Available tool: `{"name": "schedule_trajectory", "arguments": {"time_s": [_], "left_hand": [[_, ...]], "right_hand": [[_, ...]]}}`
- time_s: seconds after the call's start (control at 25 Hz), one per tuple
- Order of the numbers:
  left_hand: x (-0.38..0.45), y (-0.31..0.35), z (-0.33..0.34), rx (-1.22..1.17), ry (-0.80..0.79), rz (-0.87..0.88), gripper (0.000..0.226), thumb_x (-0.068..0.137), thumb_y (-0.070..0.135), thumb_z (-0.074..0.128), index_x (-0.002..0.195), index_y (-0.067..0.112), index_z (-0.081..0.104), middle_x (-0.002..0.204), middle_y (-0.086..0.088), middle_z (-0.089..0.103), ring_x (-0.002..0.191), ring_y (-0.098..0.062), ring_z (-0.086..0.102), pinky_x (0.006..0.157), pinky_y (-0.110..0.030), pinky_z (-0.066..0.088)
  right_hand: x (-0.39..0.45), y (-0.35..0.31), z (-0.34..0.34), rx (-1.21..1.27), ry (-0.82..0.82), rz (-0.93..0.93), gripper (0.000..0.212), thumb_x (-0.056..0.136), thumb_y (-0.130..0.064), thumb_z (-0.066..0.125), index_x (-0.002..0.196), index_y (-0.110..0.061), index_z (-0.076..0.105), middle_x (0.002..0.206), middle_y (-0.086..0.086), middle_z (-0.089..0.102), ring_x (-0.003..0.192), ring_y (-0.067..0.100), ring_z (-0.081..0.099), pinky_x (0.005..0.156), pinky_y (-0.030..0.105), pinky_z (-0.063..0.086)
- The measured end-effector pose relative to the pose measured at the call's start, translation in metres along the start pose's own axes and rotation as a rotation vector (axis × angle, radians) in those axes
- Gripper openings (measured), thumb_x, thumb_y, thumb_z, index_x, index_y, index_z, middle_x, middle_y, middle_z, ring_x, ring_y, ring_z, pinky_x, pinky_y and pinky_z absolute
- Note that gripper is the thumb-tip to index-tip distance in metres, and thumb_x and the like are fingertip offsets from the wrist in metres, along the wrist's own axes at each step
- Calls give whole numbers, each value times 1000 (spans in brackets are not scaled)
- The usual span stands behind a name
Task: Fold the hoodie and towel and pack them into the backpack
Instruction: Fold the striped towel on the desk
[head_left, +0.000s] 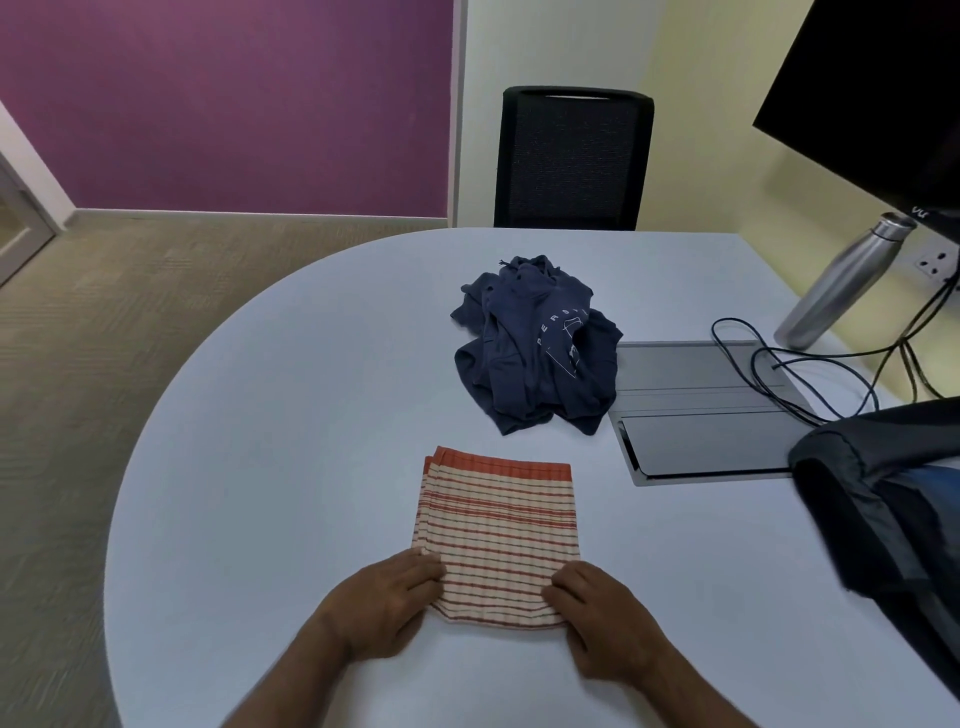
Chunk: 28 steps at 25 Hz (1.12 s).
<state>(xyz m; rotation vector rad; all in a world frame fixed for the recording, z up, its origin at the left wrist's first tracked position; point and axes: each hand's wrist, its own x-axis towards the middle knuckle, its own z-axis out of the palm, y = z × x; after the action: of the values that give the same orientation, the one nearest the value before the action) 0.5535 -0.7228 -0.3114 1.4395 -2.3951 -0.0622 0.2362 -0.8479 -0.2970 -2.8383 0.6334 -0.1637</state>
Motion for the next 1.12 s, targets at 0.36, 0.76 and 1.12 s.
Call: {"name": "schedule_trajectory", "arguments": {"time_s": [0.36, 0.76, 1.12], "left_hand": [[6, 20, 6, -37, -75, 1, 26, 84, 33, 61, 108, 30, 70, 117, 10, 70, 110, -7, 64, 110, -29, 42], [90, 52, 8, -487, 227, -1161, 48, 89, 45, 66, 128, 19, 56, 121, 4, 63, 107, -17, 63, 89, -36, 53], [119, 40, 18, -703, -161, -1267, 30, 75, 27, 77, 103, 24, 66, 93, 10, 71, 79, -12, 70, 77, -34, 61]], "right_hand": [[-32, 1, -9, 130, -23, 69, 43, 64, -34, 66, 105, -24, 65, 106, -7, 64, 96, 10, 57, 79, 18, 51], [-20, 13, -24, 482, 321, 1028, 47, 85, -42, 72, 125, -18, 59, 115, -3, 64, 99, 11, 61, 88, 30, 55], [20, 19, -40, 685, 78, 1262, 9, 90, -27, 65, 93, -19, 67, 90, -6, 71, 75, 9, 68, 74, 28, 59]]}}
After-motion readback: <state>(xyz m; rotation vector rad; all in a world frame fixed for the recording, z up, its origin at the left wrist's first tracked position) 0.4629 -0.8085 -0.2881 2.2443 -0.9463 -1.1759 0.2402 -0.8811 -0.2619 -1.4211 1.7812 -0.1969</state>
